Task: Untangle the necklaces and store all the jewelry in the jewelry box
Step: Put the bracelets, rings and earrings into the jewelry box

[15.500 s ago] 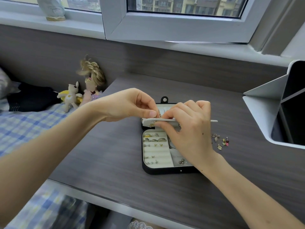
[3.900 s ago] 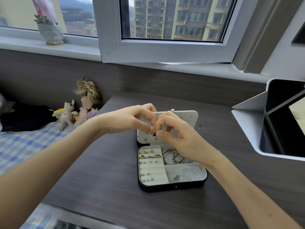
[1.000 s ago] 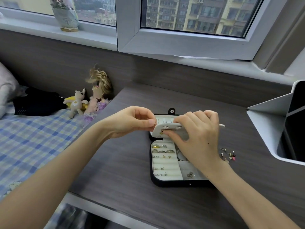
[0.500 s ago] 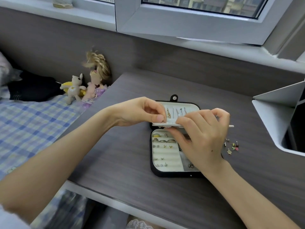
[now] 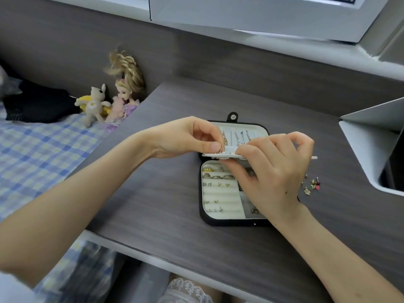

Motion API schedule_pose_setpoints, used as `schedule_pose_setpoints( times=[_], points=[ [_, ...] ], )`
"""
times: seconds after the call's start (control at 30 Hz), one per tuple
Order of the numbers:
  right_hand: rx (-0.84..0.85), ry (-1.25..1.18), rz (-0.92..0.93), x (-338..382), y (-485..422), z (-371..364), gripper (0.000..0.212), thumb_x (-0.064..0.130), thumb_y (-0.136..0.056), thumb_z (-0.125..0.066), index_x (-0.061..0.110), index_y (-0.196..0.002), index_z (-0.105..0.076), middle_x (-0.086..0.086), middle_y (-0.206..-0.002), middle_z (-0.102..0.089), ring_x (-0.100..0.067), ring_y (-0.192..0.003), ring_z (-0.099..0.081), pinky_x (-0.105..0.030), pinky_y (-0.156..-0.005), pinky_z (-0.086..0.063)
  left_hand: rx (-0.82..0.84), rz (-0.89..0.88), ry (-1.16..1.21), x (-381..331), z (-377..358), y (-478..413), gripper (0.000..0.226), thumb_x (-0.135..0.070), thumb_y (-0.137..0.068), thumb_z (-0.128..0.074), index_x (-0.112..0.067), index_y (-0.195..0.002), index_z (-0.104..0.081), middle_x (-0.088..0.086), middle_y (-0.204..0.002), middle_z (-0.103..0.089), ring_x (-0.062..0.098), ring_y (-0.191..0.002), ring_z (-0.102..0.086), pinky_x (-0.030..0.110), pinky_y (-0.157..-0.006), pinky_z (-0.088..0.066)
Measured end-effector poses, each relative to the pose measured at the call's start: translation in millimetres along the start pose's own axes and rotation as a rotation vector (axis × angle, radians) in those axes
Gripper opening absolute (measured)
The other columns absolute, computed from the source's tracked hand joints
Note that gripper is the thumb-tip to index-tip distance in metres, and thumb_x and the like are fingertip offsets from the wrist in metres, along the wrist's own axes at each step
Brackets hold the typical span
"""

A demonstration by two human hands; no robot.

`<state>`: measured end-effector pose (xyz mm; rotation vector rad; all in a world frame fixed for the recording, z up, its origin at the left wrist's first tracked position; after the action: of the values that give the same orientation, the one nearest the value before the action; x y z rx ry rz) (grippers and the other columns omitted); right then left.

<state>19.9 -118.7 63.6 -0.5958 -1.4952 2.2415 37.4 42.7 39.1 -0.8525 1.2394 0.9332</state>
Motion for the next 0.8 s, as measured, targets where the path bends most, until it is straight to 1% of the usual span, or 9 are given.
schedule_pose_setpoints(
  times=[0.17,0.27,0.33,0.4,0.47,0.53,0.6,0.7,0.8],
  points=[
    [0.003,0.001,-0.010,0,0,0,0.028,0.037,-0.081,-0.074,0.020,-0.080,-0.051,0.003,-0.067,-0.064,-0.022,-0.064,-0.058,-0.039,-0.080,-0.034,0.025,0.002,-0.147,-12,2,3,0.022,-0.011,-0.081,-0.068,-0.031,-0.072,-0.072,-0.010,-0.083,-0.062,0.005,-0.079,-0.057,0.016,-0.074,-0.045],
    [0.013,0.004,-0.022,0,0,0,0.027,0.038,-0.083,-0.072,0.019,-0.077,-0.053,0.003,-0.068,-0.064,-0.022,-0.065,-0.057,-0.040,-0.081,-0.034,0.031,0.001,-0.251,-19,4,2,0.010,-0.017,-0.078,-0.071,-0.027,-0.076,-0.071,-0.012,-0.085,-0.061,0.004,-0.079,-0.057,0.017,-0.074,-0.046],
    [0.017,0.010,-0.032,-1,-1,1,0.027,0.037,-0.082,-0.073,0.016,-0.072,-0.060,0.002,-0.068,-0.064,-0.022,-0.066,-0.055,-0.040,-0.080,-0.033,0.026,0.000,-0.320,-21,6,0,0.009,-0.017,-0.078,-0.070,-0.026,-0.078,-0.070,-0.011,-0.085,-0.061,0.007,-0.080,-0.057,0.022,-0.075,-0.047],
    [0.022,0.018,-0.034,-1,-1,1,0.028,0.037,-0.082,-0.073,0.014,-0.068,-0.062,0.002,-0.068,-0.063,-0.023,-0.065,-0.056,-0.040,-0.080,-0.033,0.027,-0.004,-0.374,-22,6,-1,0.008,-0.018,-0.079,-0.068,-0.026,-0.079,-0.070,-0.008,-0.085,-0.063,0.013,-0.080,-0.056,0.033,-0.078,-0.048],
    [0.025,0.021,-0.032,0,-1,0,0.028,0.036,-0.082,-0.073,0.013,-0.068,-0.063,0.002,-0.068,-0.064,-0.024,-0.064,-0.058,-0.040,-0.080,-0.033,0.050,0.000,-0.428,-25,4,-1,0.004,-0.020,-0.080,-0.067,-0.022,-0.082,-0.068,-0.007,-0.084,-0.064,0.015,-0.077,-0.055,0.036,-0.078,-0.047],
    [0.028,0.025,-0.035,0,-2,0,0.028,0.036,-0.082,-0.072,0.013,-0.067,-0.065,0.002,-0.068,-0.064,-0.024,-0.064,-0.058,-0.040,-0.080,-0.033,0.083,0.015,-0.480,-30,3,-2,0.003,-0.022,-0.081,-0.069,-0.021,-0.083,-0.067,-0.007,-0.082,-0.065,0.015,-0.074,-0.054,0.032,-0.074,-0.046],
    [0.029,0.027,-0.043,-1,-2,0,0.029,0.035,-0.082,-0.072,0.012,-0.066,-0.066,0.002,-0.067,-0.063,-0.024,-0.063,-0.058,-0.039,-0.080,-0.033,0.093,0.037,-0.534,-35,4,-5,0.009,-0.025,-0.080,-0.073,-0.020,-0.084,-0.066,-0.006,-0.082,-0.064,0.018,-0.072,-0.051,0.028,-0.070,-0.045],
    [0.032,0.031,-0.048,-2,-2,1,0.030,0.036,-0.083,-0.072,0.012,-0.066,-0.067,0.003,-0.067,-0.063,-0.023,-0.064,-0.058,-0.040,-0.080,-0.033,0.123,0.050,-0.569,-39,2,-9,0.010,-0.029,-0.078,-0.073,-0.025,-0.079,-0.064,-0.013,-0.076,-0.061,0.015,-0.069,-0.048,0.021,-0.065,-0.042],
    [0.036,0.029,-0.042,-1,-2,0,0.031,0.037,-0.083,-0.071,0.012,-0.066,-0.067,0.002,-0.068,-0.064,-0.024,-0.065,-0.058,-0.040,-0.080,-0.033,0.161,0.083,-0.547,-37,1,-8,0.006,-0.028,-0.079,-0.068,-0.028,-0.075,-0.064,-0.013,-0.073,-0.059,0.014,-0.068,-0.046,0.021,-0.066,-0.039]
  ],
)
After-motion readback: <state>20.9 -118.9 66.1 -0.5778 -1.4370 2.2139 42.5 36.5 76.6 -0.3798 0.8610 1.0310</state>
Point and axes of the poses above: each hand's wrist, its own y-axis away from the middle knuckle, its own z-axis out of the back of the hand, x = y × z, the point moved 5 cm from there along -y, towards the middle knuckle
